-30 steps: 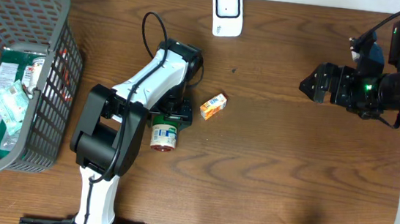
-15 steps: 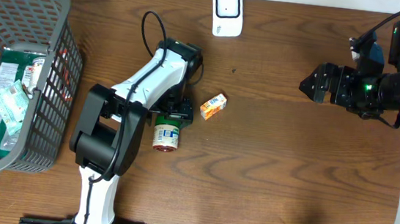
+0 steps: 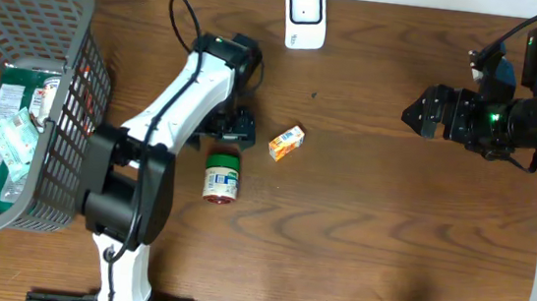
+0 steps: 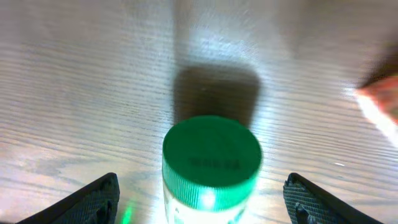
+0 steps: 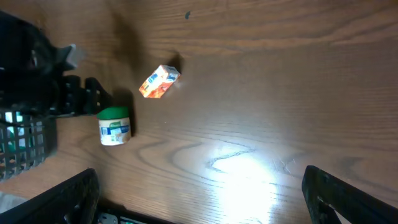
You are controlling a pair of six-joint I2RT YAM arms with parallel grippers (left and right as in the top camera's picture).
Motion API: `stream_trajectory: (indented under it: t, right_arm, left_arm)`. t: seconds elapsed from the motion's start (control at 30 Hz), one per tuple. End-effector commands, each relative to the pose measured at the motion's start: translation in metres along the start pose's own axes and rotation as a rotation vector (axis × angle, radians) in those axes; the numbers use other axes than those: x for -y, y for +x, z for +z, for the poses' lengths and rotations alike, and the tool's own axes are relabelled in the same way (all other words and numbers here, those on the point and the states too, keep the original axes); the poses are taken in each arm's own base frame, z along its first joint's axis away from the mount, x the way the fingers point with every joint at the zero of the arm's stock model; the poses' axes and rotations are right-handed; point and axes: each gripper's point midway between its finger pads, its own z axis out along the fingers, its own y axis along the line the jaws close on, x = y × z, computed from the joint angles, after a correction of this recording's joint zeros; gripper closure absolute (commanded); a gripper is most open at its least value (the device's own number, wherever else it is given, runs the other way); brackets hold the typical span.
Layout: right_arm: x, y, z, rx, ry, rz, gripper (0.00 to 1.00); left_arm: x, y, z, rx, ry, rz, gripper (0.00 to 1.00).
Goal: Scan the item barcode
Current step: 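Carry the green-lidded jar out and set it upright on the table, then move the left gripper back into the basket toward the cotton swab box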
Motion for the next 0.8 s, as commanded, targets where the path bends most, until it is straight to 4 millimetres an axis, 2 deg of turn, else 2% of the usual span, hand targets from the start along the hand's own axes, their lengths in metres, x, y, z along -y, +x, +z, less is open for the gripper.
stream_trajectory:
  t: [0.0, 0.13, 0.27, 0.37, 0.53, 0.67, 0.77]
  right_arm:
    - [-0.007, -0.001, -0.003, 0.008, -0.014, -0.006, 0.01]
    - [-0.007, -0.001, -0.003, 0.008, -0.015, -0.006, 0.01]
    - [-0.007, -0.001, -0.003, 0.008, -0.014, -0.006, 0.01]
    - [-0.007, -0.001, -0.003, 0.008, -0.015, -0.006, 0.01]
    - [-0.007, -0.001, -0.003, 0.008, -0.015, -0.006, 0.01]
    - [-0.007, -0.001, -0.003, 0.008, -0.014, -0.006, 0.01]
    - [-0.007, -0.001, -0.003, 0.008, -0.015, -0.006, 0.01]
  left_arm:
    - [0.0, -0.013, -0.044, 0.134, 0.064, -0.002, 0.16]
    - [-0.011, -0.025, -0.101, 0.291, 0.138, -0.042, 0.16]
    - [-0.039, -0.034, -0.17, 0.483, 0.215, -0.117, 0.16]
    - [-0.076, -0.037, -0.223, 0.643, 0.262, -0.211, 0.16]
    - [-0.152, -0.031, -0.289, 0.888, 0.291, -0.401, 0.17]
    - [-0.214, -0.026, -0.323, 1.049, 0.265, -0.544, 0.16]
    - [-0.256, -0.023, -0.334, 1.119, 0.23, -0.641, 0.17]
